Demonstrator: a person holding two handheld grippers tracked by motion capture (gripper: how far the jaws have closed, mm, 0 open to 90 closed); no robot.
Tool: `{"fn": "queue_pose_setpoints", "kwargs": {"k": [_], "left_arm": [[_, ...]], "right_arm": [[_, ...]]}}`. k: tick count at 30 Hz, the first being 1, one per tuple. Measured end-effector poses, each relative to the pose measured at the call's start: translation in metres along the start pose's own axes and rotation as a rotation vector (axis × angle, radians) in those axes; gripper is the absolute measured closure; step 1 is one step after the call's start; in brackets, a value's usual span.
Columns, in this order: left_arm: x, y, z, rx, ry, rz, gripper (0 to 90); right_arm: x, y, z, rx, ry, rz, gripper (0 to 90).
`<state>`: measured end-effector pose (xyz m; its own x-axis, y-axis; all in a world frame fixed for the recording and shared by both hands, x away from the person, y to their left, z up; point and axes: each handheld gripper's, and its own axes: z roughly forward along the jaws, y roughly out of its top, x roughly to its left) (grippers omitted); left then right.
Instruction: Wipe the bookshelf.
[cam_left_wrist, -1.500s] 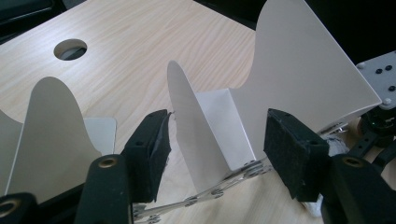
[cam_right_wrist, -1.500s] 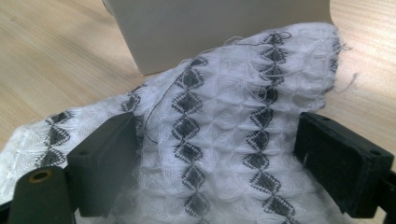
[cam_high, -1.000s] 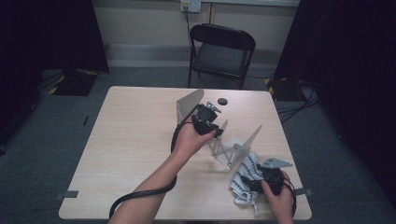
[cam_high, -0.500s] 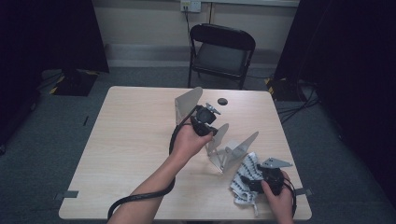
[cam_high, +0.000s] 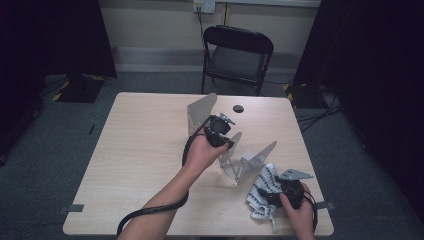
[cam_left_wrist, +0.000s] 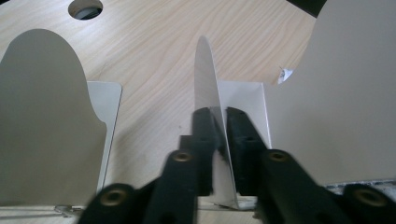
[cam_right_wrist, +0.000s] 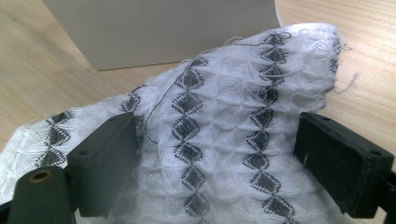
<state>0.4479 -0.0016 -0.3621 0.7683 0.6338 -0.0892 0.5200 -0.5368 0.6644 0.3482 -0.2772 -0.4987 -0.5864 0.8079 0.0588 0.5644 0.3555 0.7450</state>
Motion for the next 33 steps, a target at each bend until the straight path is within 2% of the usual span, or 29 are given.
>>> {"fn": "queue_pose_setpoints", "kwargs": {"k": [2, 4, 8, 10, 19, 25, 33], "left_arm": [[-0.002, 0.001, -0.001, 0.010, 0.010, 0.020, 87.1], [-0.006, 0.003, -0.002, 0.014, 0.040, 0.048, 90.0], [-0.004, 0.004, -0.005, 0.032, 0.036, 0.075, 90.0], [-0.002, 0.004, -0.009, 0.025, 0.033, 0.066, 90.0], [0.003, 0.010, -0.020, 0.055, 0.022, 0.094, 90.0], [0.002, 0.016, -0.026, 0.074, 0.034, 0.136, 90.0], [0.003, 0.018, -0.028, 0.085, 0.019, 0.134, 90.0]], "right_arm": [[0.000, 0.000, 0.000, -0.001, 0.001, -0.002, 12.5], [0.000, 0.000, 0.000, 0.001, 0.002, -0.002, 12.5], [0.000, 0.000, 0.000, 0.001, 0.001, -0.001, 12.5], [0.000, 0.000, 0.000, 0.001, 0.001, -0.001, 12.5], [0.000, 0.000, 0.000, 0.000, 0.002, 0.001, 12.5], [0.000, 0.000, 0.000, -0.001, 0.001, 0.000, 12.5], [0.000, 0.000, 0.000, -0.001, 0.002, 0.000, 12.5]]}}
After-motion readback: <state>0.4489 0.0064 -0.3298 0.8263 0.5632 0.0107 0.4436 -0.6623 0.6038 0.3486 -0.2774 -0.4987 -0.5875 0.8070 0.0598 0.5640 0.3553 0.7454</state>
